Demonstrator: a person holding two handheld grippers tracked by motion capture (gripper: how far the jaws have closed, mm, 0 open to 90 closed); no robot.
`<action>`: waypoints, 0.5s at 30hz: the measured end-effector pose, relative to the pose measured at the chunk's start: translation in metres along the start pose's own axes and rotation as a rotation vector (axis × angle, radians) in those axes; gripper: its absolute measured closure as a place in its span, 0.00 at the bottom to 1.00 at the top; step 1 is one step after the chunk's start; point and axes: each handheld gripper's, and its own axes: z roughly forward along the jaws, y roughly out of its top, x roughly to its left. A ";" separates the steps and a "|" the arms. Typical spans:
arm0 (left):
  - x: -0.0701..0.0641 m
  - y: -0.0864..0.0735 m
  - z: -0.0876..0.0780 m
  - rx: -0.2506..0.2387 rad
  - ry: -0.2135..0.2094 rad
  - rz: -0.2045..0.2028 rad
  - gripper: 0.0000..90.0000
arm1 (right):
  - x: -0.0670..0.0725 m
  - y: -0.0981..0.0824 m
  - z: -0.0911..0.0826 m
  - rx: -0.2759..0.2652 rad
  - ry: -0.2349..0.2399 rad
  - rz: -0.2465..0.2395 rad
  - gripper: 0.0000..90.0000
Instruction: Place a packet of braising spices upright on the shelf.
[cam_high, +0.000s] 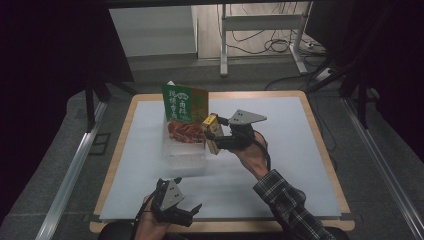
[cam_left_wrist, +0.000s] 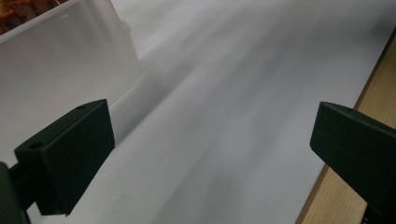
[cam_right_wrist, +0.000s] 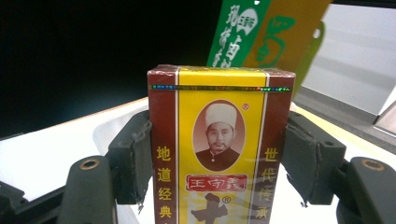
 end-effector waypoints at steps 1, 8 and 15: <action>0.000 0.000 0.000 0.000 0.001 0.001 0.00 | 0.001 0.000 0.002 0.000 0.002 0.000 0.35; 0.000 0.000 0.000 0.002 -0.001 -0.001 0.00 | 0.005 0.002 0.015 -0.025 0.021 0.006 0.35; 0.000 0.000 -0.001 0.006 0.000 0.007 0.00 | 0.011 0.004 0.029 -0.036 0.031 -0.004 0.35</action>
